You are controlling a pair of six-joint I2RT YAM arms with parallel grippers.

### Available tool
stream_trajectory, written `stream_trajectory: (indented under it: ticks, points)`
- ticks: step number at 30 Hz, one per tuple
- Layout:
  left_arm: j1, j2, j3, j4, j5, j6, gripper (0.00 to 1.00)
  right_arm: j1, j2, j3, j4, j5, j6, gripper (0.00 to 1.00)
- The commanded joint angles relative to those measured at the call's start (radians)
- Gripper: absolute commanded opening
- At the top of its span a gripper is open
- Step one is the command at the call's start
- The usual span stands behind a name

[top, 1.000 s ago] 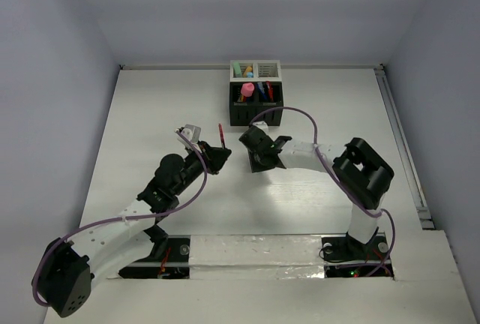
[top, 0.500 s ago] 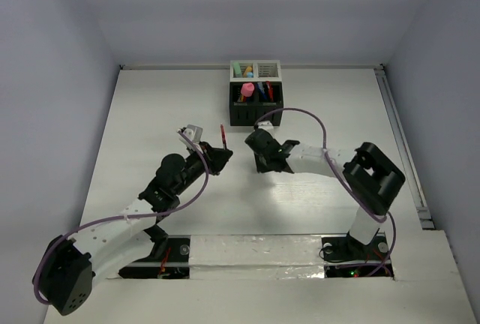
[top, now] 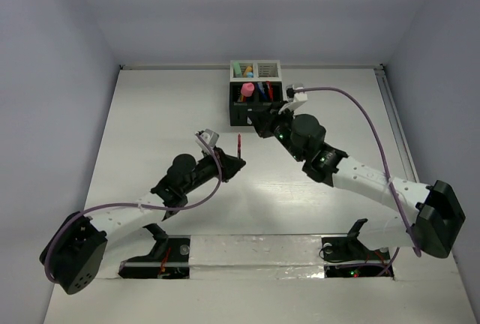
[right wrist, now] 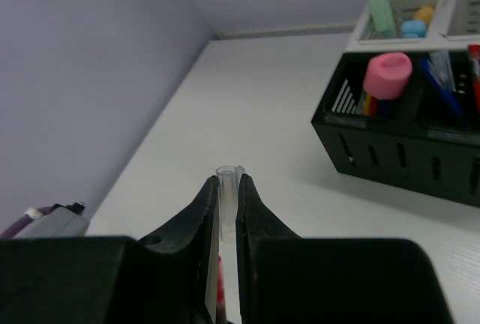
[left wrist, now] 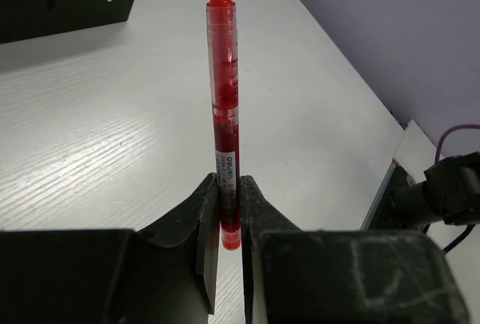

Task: Sort the stationery into containers
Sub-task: Pick up the pen cap from the center of the board, then close the pen cap on the pen.

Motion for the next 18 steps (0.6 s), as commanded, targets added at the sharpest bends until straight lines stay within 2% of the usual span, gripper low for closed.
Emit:
stream_trajectory:
  ticks: [1,2,8,18]
  points:
    - [-0.016,0.004,0.015,0.088,0.023,0.024,0.00,0.000,0.006,-0.060,0.271,-0.066,0.009,0.00]
    - [-0.016,0.006,0.015,0.088,0.025,0.025,0.00,0.000,0.012,-0.063,0.318,-0.079,0.013,0.00]
    - [-0.016,0.001,0.018,0.084,0.020,0.030,0.00,0.000,0.049,-0.041,0.358,-0.152,0.038,0.00]
    - [-0.016,-0.014,0.021,0.062,-0.005,0.038,0.00,0.000,0.083,-0.026,0.320,-0.177,0.039,0.00]
